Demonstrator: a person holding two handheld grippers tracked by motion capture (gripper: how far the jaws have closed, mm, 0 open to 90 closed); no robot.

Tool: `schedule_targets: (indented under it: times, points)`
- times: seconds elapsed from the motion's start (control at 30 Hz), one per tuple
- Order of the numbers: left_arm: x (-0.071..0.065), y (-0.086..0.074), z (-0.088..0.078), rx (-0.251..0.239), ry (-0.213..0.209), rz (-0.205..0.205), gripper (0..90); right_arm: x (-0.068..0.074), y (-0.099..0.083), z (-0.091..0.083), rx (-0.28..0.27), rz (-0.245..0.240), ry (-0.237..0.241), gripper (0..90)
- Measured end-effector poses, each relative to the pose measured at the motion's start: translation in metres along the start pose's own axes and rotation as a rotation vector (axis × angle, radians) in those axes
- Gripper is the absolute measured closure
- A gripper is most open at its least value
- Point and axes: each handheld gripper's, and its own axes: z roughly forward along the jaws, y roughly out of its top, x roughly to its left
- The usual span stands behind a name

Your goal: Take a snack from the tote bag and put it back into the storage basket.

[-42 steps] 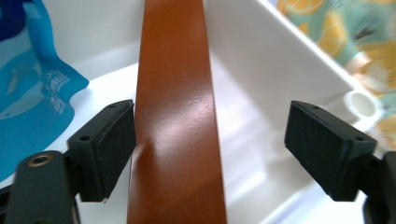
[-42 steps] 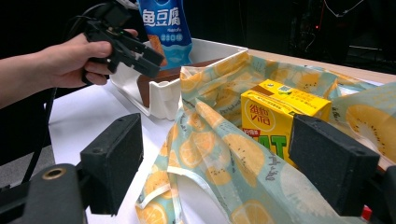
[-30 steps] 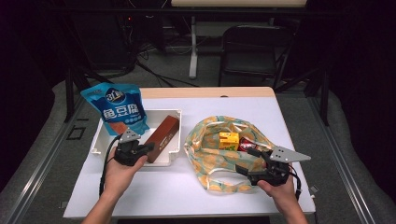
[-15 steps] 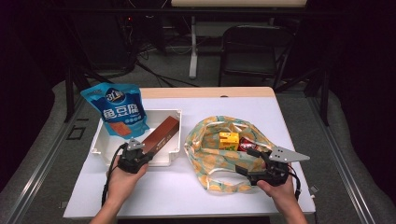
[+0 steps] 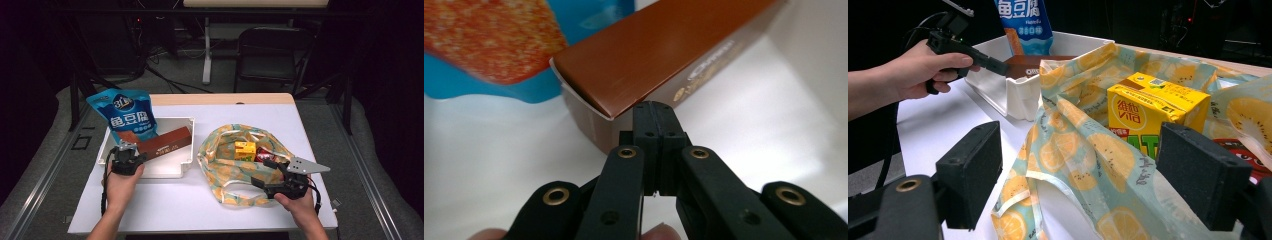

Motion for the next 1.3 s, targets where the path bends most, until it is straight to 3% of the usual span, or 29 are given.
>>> schedule_targets:
  times: [0.37,0.5,0.6,0.73,0.8,0.9,1.03,1.2,1.3]
  points:
    - [0.005,0.003,0.008,-0.021,0.029,-0.092,90.0,0.0,0.0,-0.001,0.003,0.0,-0.006,18.8]
    - [0.005,0.002,0.008,-0.019,0.019,-0.103,90.0,-0.001,0.0,-0.002,0.003,0.002,-0.008,18.8]
    - [0.0,0.002,0.002,-0.049,0.014,-0.097,90.0,-0.001,-0.001,-0.002,0.002,0.004,-0.009,18.9]
    - [-0.012,0.01,-0.002,-0.085,-0.024,-0.068,89.7,-0.002,-0.001,-0.001,0.002,0.004,-0.005,19.0]
    - [-0.014,0.015,-0.003,-0.101,-0.017,-0.072,89.1,-0.002,-0.001,-0.001,0.004,0.003,-0.005,19.0]
    - [-0.007,0.017,-0.005,-0.14,0.024,-0.123,87.9,-0.001,0.0,-0.002,0.002,0.002,-0.009,19.0]
    - [0.011,0.012,-0.008,-0.145,0.057,-0.205,87.9,-0.002,-0.001,-0.004,0.003,0.005,-0.01,19.1]
    - [0.017,0.008,-0.009,-0.149,0.08,-0.22,85.2,-0.003,-0.002,-0.003,0.002,0.006,-0.009,19.1]
    - [0.018,0.008,-0.006,-0.134,0.063,-0.226,83.2,-0.002,-0.001,-0.002,0.006,0.001,-0.006,19.1]
